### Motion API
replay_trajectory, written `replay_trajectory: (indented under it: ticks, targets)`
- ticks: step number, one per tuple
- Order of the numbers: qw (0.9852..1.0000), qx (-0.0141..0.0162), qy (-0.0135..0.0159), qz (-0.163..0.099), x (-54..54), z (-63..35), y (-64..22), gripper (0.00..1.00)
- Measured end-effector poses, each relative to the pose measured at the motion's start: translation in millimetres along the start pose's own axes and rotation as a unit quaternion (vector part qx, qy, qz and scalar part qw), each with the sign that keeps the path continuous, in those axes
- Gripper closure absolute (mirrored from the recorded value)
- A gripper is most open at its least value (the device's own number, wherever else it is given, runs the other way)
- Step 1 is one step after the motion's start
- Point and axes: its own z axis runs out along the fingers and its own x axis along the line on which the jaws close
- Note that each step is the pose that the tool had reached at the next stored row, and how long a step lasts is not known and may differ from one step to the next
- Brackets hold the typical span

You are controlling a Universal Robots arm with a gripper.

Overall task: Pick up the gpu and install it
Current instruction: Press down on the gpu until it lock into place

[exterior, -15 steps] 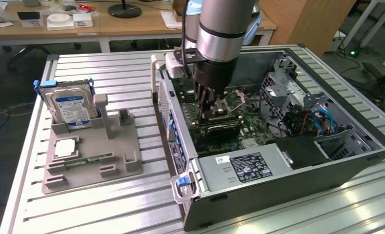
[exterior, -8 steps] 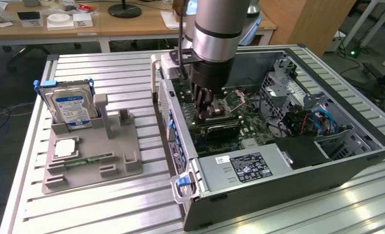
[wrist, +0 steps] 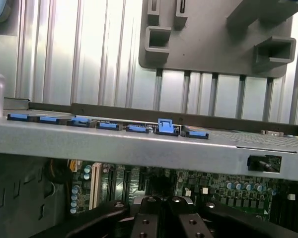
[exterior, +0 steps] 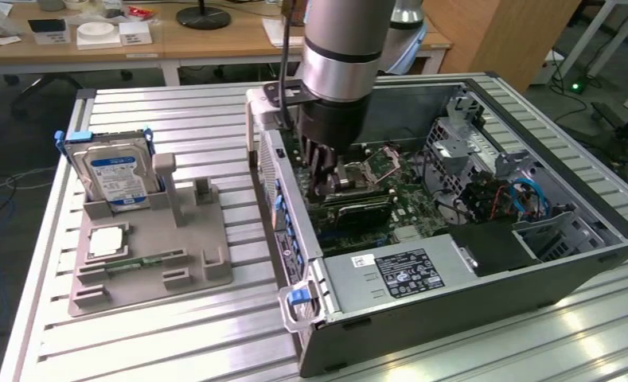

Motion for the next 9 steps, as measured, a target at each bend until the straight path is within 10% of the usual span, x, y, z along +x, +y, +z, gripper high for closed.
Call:
replay_trajectory:
  ticks: [9]
  targets:
    - [1.0, -0.0013, 0.0, -0.005, -1.0, 2.2, 14.2, 0.9]
